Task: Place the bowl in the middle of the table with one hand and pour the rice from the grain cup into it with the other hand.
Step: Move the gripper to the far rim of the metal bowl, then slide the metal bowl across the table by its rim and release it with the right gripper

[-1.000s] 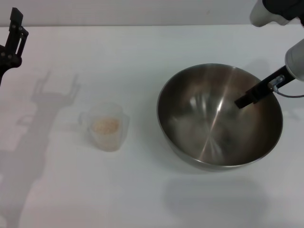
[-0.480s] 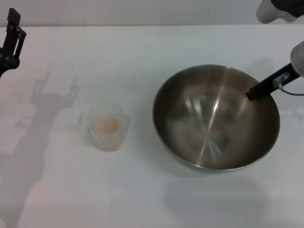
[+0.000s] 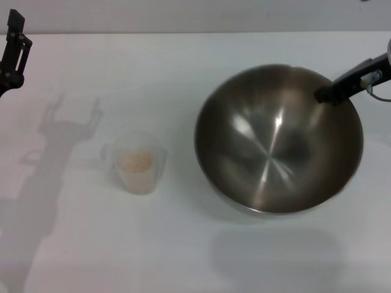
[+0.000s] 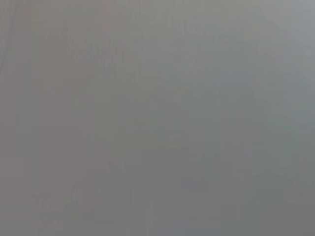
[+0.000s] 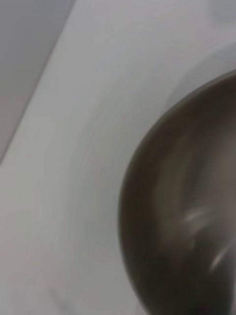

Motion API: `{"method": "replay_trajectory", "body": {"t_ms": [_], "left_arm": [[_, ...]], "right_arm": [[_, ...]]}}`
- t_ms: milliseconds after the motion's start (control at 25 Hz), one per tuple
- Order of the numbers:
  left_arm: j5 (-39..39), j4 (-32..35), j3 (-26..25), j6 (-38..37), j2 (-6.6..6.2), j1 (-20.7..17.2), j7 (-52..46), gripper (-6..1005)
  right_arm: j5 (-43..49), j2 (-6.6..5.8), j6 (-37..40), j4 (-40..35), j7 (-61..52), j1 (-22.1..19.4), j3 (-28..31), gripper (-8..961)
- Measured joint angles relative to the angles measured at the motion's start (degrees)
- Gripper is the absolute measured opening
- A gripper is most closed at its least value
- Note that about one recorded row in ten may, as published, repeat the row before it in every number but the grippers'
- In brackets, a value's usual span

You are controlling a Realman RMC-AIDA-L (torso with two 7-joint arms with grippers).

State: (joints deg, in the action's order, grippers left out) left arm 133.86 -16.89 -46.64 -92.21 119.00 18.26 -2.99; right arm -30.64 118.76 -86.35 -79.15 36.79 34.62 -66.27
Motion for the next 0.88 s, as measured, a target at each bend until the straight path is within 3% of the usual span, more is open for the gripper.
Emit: {"method": "replay_trajectory", "body": {"t_ms": [320, 880], "left_arm": [[0.1, -0.2, 0.1, -0.6, 0.09, 0.0, 0.0, 703], [0.1, -0.2, 0.7, -0.8, 0.09, 0.0, 0.0, 694]], "right_arm": [[-6.2, 0.08, -2.7, 0.4, 7.0, -0.7, -0.9, 0], [-7.7, 0.19, -0.8, 7.2, 8.3, 0.7, -3.1, -1]]}}
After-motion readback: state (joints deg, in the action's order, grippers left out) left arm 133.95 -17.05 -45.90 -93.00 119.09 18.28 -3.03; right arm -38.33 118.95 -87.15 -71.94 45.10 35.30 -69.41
